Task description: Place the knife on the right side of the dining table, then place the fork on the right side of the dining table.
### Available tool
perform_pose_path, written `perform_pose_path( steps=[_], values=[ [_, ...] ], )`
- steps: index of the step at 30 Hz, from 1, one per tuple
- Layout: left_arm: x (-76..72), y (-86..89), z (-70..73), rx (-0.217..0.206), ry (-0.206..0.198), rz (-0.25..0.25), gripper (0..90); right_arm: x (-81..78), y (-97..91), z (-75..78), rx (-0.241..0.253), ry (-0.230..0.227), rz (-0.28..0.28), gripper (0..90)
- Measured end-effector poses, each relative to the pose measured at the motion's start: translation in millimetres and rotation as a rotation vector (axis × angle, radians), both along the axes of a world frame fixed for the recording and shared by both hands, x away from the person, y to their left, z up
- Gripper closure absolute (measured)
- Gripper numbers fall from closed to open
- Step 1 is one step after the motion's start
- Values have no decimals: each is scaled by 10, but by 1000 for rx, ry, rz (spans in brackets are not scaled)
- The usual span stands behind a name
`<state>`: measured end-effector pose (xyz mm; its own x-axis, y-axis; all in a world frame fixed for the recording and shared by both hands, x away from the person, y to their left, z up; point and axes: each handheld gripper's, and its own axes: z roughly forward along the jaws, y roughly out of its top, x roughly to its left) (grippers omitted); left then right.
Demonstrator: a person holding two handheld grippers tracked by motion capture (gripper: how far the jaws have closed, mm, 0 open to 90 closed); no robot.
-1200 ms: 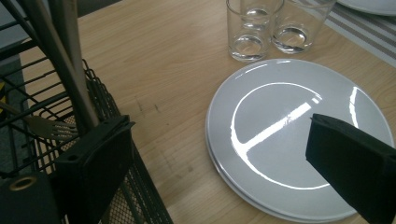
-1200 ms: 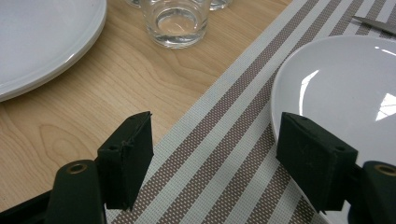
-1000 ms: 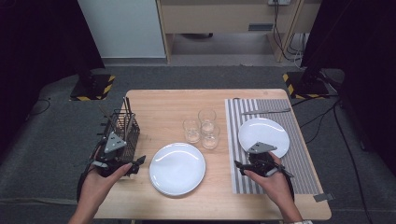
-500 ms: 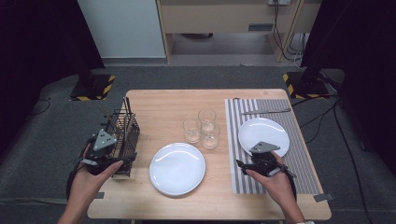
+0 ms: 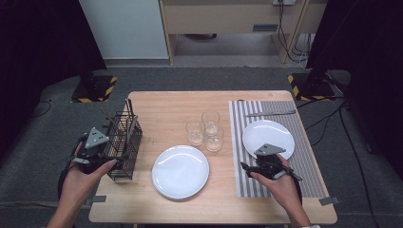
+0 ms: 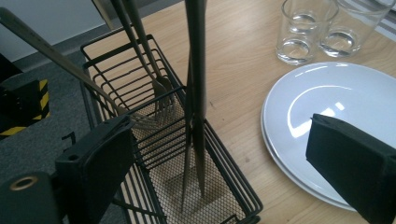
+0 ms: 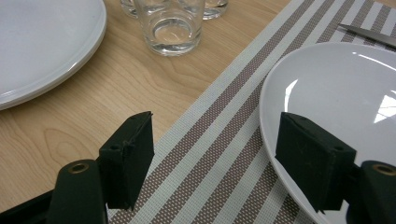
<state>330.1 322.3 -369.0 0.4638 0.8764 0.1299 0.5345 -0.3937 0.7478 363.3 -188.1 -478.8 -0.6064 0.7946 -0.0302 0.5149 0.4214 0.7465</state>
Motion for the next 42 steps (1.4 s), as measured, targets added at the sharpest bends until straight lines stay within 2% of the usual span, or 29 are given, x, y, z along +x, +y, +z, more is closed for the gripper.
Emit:
perform_pose_path(
  steps=[6,13,19,29,34,36,42],
  values=[
    [78,124,16,8,7,19,67,0,-19,10,2,-7,-4,278],
    [179,296,10,12,33,31,71,2,-11,27,0,-6,-2,283],
    [247,365,41,24,49,16,89,-8,5,31,-3,-12,9,289],
    [352,443,79,11,53,25,92,-11,-13,54,-2,-14,4,295],
    [491,464,119,11,50,32,103,-12,-13,58,-2,-18,7,296],
    [559,477,131,-4,47,33,108,-12,-17,59,-1,-17,4,296],
    [776,548,152,3,41,44,130,-5,-39,68,0,-17,3,297]
  ],
)
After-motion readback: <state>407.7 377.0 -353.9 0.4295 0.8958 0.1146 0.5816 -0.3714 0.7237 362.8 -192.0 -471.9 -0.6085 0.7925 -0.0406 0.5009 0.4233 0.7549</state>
